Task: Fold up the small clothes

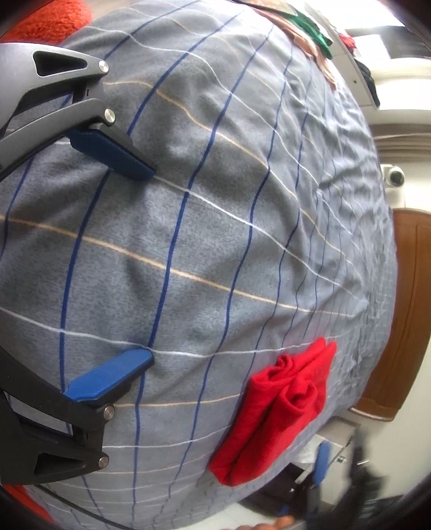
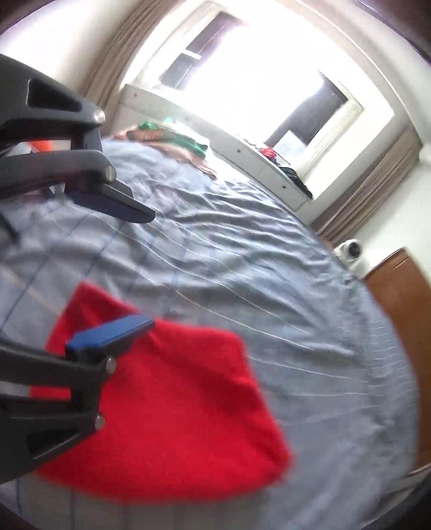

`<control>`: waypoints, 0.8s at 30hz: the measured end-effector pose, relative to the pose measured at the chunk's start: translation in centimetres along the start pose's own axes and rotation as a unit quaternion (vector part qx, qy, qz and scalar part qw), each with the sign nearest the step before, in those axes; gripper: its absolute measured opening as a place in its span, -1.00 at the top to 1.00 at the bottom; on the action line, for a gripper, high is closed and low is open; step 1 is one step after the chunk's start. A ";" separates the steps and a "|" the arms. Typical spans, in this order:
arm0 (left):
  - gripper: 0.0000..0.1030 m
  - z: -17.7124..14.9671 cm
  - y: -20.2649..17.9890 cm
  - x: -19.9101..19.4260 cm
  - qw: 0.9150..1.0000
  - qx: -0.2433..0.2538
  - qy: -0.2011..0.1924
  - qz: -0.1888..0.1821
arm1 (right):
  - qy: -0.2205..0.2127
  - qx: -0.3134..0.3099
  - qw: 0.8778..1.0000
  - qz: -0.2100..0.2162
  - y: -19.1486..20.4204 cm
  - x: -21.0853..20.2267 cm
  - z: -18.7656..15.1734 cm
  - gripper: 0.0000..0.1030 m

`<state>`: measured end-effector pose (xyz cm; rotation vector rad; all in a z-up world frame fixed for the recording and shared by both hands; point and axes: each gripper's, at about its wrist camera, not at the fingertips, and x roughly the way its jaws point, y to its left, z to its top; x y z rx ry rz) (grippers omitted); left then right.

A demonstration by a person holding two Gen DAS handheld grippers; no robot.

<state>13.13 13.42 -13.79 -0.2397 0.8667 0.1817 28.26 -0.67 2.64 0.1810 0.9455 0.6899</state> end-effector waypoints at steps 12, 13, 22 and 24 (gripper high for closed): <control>-0.99 -0.4 -0.5 0.2 1.000 0.025 -0.007 0.016 | 0.059 -0.213 0.963 -0.156 3.5 6.7 -9.3 -0.14; -0.99 -0.3 -0.4 0.2 1.000 0.023 -0.005 0.015 | 0.055 -0.214 0.963 -0.155 3.9 6.1 -9.2 -0.14; -0.99 0.0 -0.5 0.5 1.000 0.021 0.002 0.015 | -0.025 -0.181 0.968 -0.173 3.3 -0.8 -7.5 -0.18; -0.99 -0.1 -0.5 0.5 1.000 0.025 0.000 0.016 | -0.009 -0.145 0.973 -0.178 1.6 0.3 -7.9 -0.18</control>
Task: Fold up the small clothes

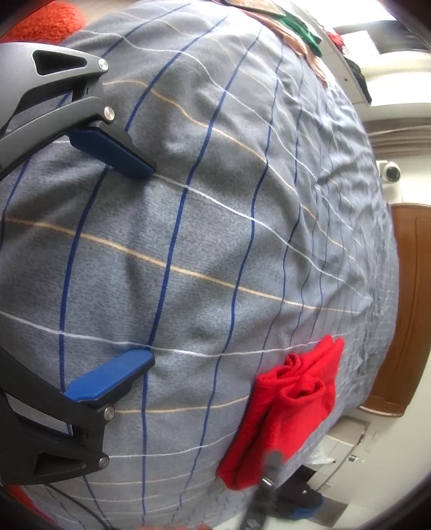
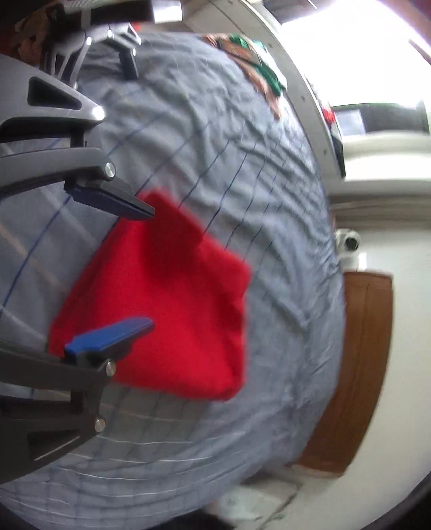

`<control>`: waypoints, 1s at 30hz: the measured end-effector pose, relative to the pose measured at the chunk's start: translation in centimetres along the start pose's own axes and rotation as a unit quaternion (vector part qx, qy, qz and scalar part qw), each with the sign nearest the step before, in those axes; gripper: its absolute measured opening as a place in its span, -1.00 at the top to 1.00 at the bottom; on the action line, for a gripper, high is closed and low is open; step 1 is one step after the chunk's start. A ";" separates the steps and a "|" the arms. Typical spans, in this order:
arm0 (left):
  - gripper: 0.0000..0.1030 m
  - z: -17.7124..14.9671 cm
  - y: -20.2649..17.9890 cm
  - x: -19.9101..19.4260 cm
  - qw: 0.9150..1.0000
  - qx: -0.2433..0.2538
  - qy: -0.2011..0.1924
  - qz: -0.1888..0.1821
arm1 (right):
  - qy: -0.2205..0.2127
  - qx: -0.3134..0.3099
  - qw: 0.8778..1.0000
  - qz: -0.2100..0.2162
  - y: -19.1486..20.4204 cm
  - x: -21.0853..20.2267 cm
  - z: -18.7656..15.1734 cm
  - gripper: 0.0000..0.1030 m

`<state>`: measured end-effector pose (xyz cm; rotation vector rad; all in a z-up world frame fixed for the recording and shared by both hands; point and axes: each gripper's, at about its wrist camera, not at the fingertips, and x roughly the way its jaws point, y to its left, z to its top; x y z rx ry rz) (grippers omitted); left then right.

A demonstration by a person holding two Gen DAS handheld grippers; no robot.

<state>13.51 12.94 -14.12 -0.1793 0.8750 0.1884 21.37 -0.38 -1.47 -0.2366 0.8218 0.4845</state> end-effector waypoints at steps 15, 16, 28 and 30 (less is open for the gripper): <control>-0.99 7.2 -1.9 -2.6 0.979 -0.022 -0.002 -0.204 | -0.028 0.106 0.994 0.023 -6.2 -3.3 -3.3 -0.64; -0.99 9.5 -3.0 -2.1 0.977 -0.018 0.007 -0.214 | -0.020 0.125 0.992 0.018 -7.6 -2.9 -3.6 -0.64; -0.97 18.5 -9.1 11.0 0.989 0.044 0.097 -0.099 | 0.002 0.315 0.936 0.155 -15.6 6.2 0.5 -0.64; -0.98 18.1 -8.6 11.7 0.987 0.037 0.110 -0.108 | -0.001 0.352 0.916 0.192 -16.1 8.5 0.8 -0.64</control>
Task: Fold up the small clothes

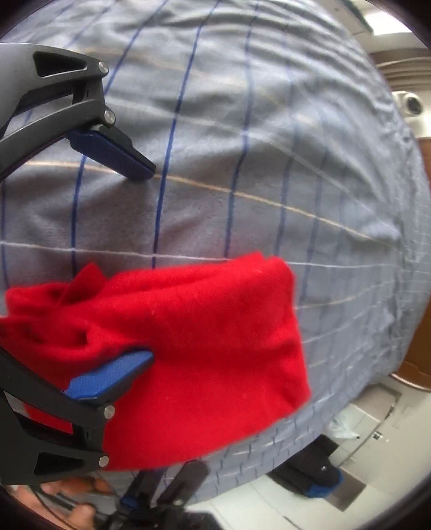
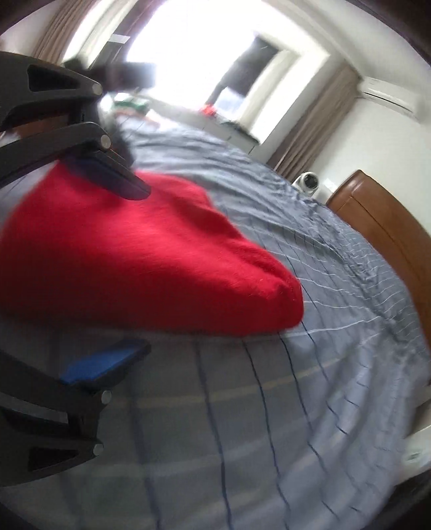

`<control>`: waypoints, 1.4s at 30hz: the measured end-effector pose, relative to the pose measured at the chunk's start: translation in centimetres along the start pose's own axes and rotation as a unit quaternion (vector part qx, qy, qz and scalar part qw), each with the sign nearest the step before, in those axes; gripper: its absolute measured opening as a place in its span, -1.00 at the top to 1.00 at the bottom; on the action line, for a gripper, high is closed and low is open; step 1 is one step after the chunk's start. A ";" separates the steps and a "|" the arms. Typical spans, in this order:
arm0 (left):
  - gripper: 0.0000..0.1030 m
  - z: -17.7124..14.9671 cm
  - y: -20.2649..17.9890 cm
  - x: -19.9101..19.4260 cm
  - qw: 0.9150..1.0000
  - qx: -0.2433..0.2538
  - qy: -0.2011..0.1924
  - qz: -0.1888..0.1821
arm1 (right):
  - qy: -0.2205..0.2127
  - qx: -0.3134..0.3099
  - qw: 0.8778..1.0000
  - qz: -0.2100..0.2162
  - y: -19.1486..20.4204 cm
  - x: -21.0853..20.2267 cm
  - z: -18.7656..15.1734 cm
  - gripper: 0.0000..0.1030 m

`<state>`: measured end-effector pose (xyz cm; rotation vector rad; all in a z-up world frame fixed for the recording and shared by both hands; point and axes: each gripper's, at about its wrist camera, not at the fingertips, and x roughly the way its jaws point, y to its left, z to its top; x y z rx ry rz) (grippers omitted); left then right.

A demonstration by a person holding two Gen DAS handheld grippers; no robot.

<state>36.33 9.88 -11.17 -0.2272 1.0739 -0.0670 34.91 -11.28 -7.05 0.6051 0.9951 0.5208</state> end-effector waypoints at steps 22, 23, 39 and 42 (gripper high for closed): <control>0.03 -1.5 -2.5 -7.3 0.996 0.069 -0.057 -0.001 | -0.070 -0.246 0.956 -0.141 13.2 -1.8 -2.4 0.37; -0.07 -2.3 -1.9 -6.3 0.996 0.068 -0.046 0.019 | -0.043 -0.226 0.962 -0.146 11.6 -1.4 -2.7 0.29; -0.99 -19.2 -5.8 -17.9 0.965 0.063 -0.198 0.158 | -0.088 -0.267 0.932 -0.229 9.1 -16.3 -17.9 -0.99; -0.99 -20.4 -6.7 -18.7 0.967 0.078 -0.186 0.158 | -0.078 -0.282 0.923 -0.250 10.3 -16.9 -19.9 -0.99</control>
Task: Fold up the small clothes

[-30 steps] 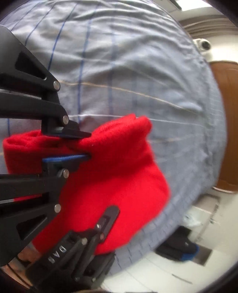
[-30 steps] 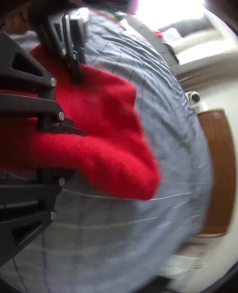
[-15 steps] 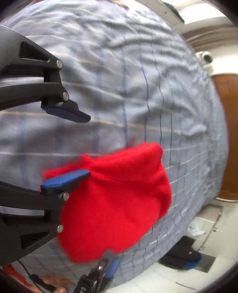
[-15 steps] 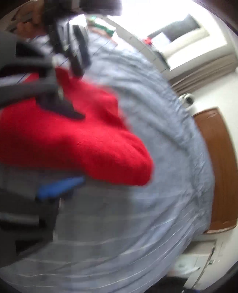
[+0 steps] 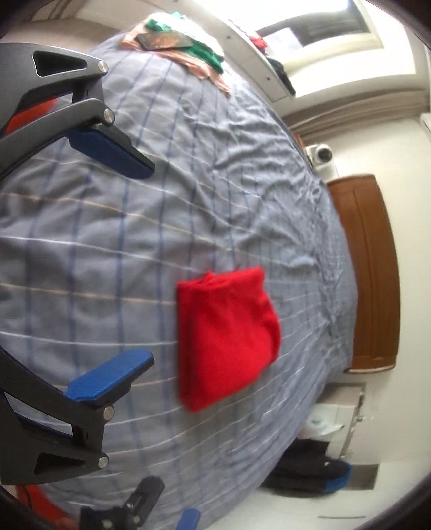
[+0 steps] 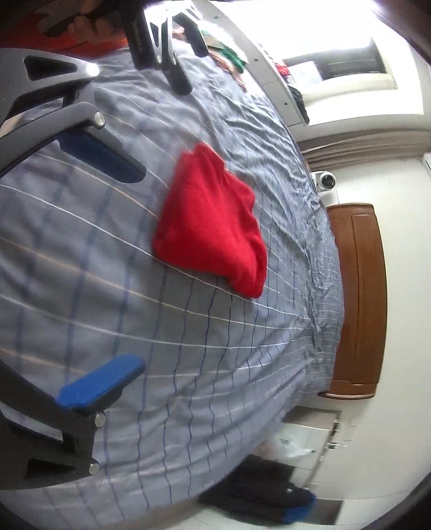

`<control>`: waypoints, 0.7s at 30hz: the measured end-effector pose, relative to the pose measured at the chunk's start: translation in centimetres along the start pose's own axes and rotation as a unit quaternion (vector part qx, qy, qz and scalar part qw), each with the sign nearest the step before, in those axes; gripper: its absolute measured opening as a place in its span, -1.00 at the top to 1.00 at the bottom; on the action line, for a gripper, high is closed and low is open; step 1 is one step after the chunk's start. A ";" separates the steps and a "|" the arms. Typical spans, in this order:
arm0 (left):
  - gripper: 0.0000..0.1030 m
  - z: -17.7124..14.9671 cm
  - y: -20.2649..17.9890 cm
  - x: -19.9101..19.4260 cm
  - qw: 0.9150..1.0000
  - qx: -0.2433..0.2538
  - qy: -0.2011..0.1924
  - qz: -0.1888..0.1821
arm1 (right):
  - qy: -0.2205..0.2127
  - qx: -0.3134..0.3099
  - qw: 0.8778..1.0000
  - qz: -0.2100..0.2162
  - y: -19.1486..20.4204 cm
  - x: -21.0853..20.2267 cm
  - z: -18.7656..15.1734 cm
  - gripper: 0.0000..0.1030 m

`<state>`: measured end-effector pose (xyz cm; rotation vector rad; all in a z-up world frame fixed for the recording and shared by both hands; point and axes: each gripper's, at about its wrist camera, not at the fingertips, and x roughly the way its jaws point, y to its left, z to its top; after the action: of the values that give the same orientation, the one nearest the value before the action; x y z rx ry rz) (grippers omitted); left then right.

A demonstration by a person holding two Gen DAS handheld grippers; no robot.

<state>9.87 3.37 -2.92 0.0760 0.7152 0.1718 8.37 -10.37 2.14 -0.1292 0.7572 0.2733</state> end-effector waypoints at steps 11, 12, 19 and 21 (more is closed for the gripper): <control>-0.99 -1.5 -1.0 -1.9 0.999 0.012 0.026 -0.017 | 0.044 -0.003 0.999 -0.008 2.6 -2.1 -1.1 -0.99; -0.99 -1.6 -1.0 -2.0 0.999 0.010 0.026 -0.019 | 0.044 -0.005 0.999 -0.008 2.7 -2.2 -1.2 -0.99; -0.99 -1.8 -1.2 -2.5 0.999 0.012 0.021 -0.026 | 0.052 -0.008 0.998 -0.018 3.4 -2.3 -1.7 -0.99; -0.99 -1.8 -1.2 -2.5 0.999 0.011 0.020 -0.027 | 0.052 -0.008 0.998 -0.021 3.4 -2.3 -1.7 -0.99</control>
<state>7.02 1.77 -2.79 0.0747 0.7588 0.1150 4.67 -7.90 2.50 -0.1753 0.8552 0.2343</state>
